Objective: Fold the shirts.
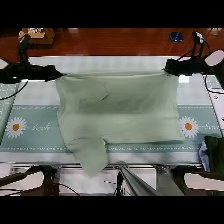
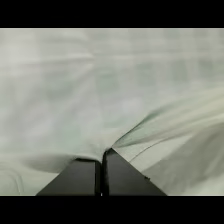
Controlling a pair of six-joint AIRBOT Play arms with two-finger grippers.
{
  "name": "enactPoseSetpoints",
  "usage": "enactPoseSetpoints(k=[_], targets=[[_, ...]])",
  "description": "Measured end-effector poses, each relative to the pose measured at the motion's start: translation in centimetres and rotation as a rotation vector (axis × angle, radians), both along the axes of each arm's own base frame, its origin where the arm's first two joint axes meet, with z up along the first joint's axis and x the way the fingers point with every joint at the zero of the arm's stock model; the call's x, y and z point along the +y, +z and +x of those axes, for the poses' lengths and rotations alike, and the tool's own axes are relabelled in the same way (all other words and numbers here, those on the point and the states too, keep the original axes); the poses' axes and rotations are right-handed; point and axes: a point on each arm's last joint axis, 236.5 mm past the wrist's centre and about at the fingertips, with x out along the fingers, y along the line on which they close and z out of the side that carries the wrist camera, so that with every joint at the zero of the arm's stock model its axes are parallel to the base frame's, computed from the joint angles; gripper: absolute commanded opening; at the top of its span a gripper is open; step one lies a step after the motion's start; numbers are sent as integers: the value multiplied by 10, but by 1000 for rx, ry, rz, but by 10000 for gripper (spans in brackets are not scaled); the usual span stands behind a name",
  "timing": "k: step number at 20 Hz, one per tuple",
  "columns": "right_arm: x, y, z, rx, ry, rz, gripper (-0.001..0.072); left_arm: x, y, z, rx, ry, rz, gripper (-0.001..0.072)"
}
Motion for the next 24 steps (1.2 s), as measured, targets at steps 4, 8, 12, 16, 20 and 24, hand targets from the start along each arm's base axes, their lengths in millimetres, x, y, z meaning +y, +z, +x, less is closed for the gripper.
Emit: enactPoseSetpoints(k=[4, 8, 12, 16, 20, 24], targets=[[-4, -35, 20, 8, -47, 19, 144, -10, -43, 29, 2, 45, 5, 23], [-11, -42, 26, 11, -55, 20, 486, -14, -61, 36, 28, 50, -4, 624], [-48, 6, 7, 20, 49, -114, 445, 16, -20, 27, 68, 25, -57, 492], [-151, 23, -72, 223, -28, -337, 411, 77, 0, -43, 276, 53, -67, 500], [-188, -29, -177, 455, -138, -222, 497, 86, -39, -143, 522, 95, -155, 550], [-159, -77, -237, 536, -122, -16, 496, 51, -86, -224, 722, 53, -282, 550]])
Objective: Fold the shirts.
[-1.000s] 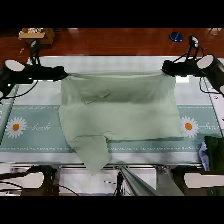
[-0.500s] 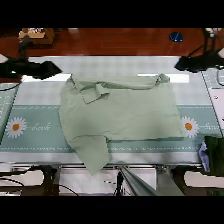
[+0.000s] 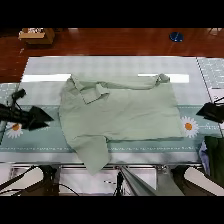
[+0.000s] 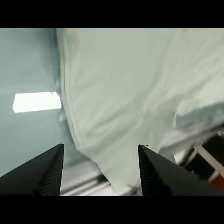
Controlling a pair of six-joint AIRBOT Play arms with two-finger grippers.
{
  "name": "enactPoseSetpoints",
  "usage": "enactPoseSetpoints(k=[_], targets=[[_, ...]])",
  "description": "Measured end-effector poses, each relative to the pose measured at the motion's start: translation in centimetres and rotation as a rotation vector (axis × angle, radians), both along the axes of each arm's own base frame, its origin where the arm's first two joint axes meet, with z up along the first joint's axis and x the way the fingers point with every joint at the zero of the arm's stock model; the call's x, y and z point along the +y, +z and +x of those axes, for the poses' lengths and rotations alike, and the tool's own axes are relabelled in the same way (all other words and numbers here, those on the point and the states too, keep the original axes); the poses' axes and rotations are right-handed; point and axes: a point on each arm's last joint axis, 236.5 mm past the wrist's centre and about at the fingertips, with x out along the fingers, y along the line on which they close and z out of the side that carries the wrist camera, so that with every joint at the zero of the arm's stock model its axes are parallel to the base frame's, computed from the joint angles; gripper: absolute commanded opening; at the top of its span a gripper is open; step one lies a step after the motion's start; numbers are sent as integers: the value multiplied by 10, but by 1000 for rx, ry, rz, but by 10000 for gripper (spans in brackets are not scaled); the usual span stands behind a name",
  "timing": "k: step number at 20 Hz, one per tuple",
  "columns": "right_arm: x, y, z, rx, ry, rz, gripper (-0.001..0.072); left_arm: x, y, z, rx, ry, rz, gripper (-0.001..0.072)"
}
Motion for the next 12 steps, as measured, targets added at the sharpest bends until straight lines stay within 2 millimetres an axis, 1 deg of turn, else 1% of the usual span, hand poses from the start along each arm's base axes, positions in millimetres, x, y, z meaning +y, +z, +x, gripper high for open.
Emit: enactPoseSetpoints(k=[2, 4, 9, 12], targets=[[11, -8, -9, -8, -10, 56, 496, -14, -15, -26, 58, -8, -47, 550], [19, -11, -11, -20, -14, 95, 496, -23, -27, -42, 91, -8, -68, 550], [27, -12, -13, -36, -17, 133, 494, -32, -52, -63, 151, -32, -60, 550], [30, -12, -14, -34, -17, 148, 493, -46, -63, -71, 192, -90, -60, 550]])
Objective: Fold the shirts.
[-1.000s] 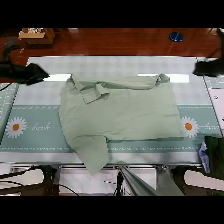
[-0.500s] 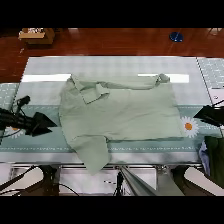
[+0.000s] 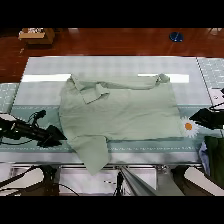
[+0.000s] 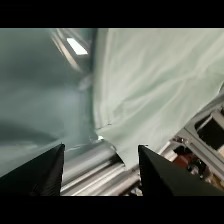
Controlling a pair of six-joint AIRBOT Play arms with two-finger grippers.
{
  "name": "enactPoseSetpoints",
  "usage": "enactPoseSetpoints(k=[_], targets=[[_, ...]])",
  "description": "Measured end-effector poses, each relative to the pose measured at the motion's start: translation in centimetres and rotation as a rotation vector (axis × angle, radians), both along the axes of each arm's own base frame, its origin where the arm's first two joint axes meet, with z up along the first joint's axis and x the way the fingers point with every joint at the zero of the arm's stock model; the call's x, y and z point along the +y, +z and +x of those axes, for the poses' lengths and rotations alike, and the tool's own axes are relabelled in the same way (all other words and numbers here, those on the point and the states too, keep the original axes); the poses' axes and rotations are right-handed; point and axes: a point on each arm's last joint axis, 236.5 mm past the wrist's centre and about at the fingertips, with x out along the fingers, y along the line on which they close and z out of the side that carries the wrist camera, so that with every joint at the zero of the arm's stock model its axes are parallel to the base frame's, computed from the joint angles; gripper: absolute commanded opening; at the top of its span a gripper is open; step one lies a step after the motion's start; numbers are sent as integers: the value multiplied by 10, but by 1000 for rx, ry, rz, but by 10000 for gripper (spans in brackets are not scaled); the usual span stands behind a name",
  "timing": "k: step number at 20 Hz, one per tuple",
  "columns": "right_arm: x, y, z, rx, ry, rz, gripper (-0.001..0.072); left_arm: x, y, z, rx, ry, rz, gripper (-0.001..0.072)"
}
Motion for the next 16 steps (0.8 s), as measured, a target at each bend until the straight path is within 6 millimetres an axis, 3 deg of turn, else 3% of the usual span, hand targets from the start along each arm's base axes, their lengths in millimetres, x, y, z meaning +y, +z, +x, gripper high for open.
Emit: enactPoseSetpoints(k=[2, 4, 7, 10, 12, 16], targets=[[3, 0, -2, 8, 6, 12, 494, -14, -5, -2, 27, -27, -15, 549], [6, 1, -5, 16, 13, 23, 493, -26, -7, -7, 61, -62, -33, 456], [10, 2, -6, 19, 17, 42, 493, -33, -11, -10, 95, -66, -30, 379], [15, 5, -4, 13, 14, 66, 493, -36, -13, -10, 133, -41, -19, 405], [17, 6, -3, 10, 13, 76, 493, -38, -12, -9, 153, -20, -22, 525], [18, 7, -2, 6, 11, 84, 492, -43, -9, -6, 170, 16, -31, 537]])
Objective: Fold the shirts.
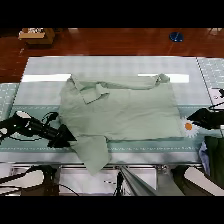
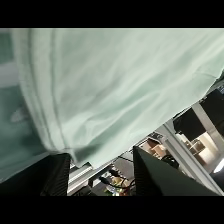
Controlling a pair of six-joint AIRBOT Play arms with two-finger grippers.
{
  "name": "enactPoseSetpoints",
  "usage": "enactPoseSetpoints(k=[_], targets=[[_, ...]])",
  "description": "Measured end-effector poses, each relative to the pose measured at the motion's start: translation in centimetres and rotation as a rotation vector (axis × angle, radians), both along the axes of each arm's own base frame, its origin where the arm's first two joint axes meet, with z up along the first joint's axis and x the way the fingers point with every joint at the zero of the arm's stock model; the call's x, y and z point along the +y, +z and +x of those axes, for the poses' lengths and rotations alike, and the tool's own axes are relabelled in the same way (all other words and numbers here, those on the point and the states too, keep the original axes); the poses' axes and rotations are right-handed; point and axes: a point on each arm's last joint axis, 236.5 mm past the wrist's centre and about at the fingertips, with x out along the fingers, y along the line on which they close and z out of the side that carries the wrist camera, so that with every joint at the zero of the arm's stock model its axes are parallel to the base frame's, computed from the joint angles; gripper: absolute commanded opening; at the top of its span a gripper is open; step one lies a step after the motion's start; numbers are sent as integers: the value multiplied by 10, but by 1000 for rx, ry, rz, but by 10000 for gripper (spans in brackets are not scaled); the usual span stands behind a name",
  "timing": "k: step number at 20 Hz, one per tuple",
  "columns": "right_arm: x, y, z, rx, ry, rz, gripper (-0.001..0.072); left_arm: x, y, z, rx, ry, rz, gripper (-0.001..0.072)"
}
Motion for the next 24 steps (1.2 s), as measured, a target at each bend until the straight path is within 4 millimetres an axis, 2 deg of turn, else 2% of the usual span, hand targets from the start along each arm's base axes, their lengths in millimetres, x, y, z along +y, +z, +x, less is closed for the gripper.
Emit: enactPoseSetpoints(k=[2, 6, 7, 14, 15, 17, 24], targets=[[0, 0, 0, -1, -1, 1, 492, -5, 1, 14, -25, 60, -8, 511], [0, 0, 1, -3, -1, 1, 491, -9, -8, 45, -103, 155, 27, 105], [0, 0, 1, -3, -2, 0, 491, -9, -10, 46, -112, 154, 37, 18], [-1, 0, 1, -4, -4, -5, 497, -11, -13, 44, -165, 84, 37, 20], [-2, 0, 1, -3, -4, -7, 548, -12, -13, 43, -172, 76, 36, 20], [-5, -1, 0, -1, -17, -5, 548, -11, -13, 43, -183, 63, 34, 20], [-10, -21, -21, 123, -73, 92, 528, -11, -13, 42, -209, 36, 28, 20]])
